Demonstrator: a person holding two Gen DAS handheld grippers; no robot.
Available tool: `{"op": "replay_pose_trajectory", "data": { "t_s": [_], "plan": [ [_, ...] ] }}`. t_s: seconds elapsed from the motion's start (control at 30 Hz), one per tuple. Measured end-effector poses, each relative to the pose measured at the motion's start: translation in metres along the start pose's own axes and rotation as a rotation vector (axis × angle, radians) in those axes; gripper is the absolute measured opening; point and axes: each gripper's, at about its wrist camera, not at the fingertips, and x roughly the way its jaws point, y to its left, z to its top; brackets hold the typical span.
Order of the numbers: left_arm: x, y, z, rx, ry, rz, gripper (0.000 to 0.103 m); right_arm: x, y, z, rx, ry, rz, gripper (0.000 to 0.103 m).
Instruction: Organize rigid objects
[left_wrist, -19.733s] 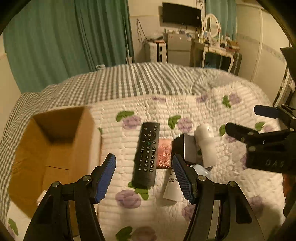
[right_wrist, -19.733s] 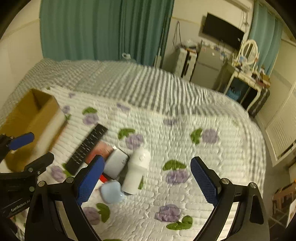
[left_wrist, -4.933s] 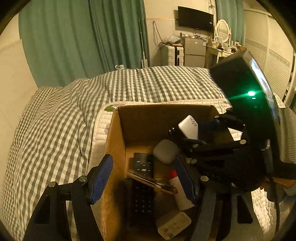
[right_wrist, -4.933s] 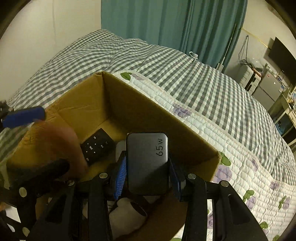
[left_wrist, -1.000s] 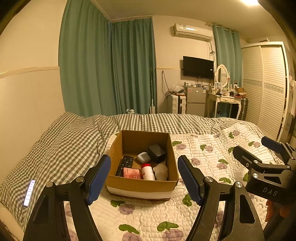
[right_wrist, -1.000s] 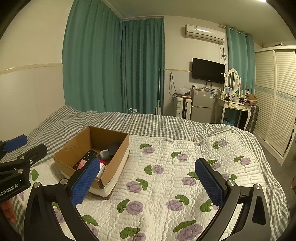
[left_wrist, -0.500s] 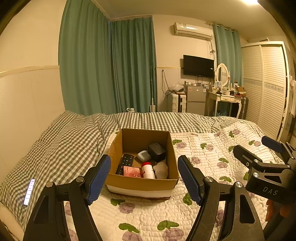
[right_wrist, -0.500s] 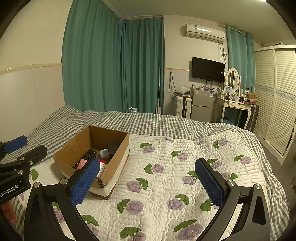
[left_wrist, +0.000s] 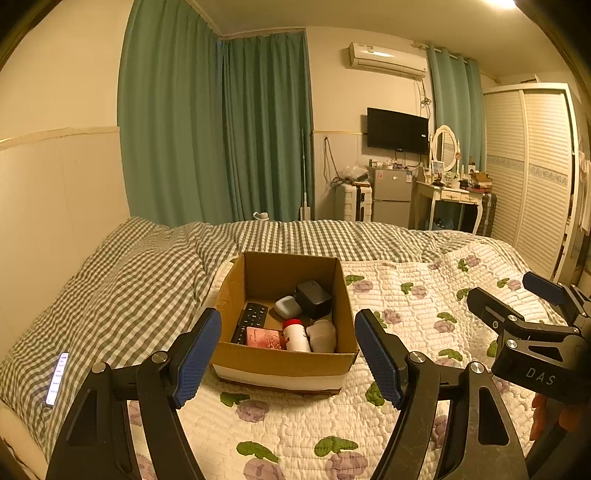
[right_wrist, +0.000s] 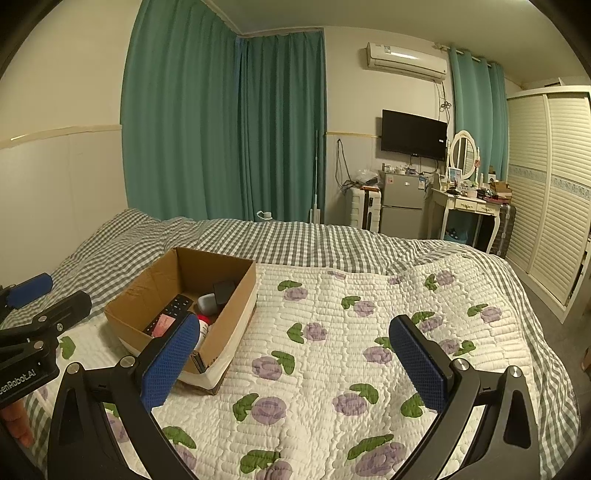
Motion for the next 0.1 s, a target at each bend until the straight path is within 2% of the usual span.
{"op": "replay_pose_trajectory", "data": {
  "t_s": [0.1],
  "plan": [
    [-0.0002, -0.0008, -0.0028, 0.006, 0.006, -0.006, 0.077, 0.0000, 0.0001, -0.0002, -0.001, 0.001, 0.000, 0.103]
  ]
}}
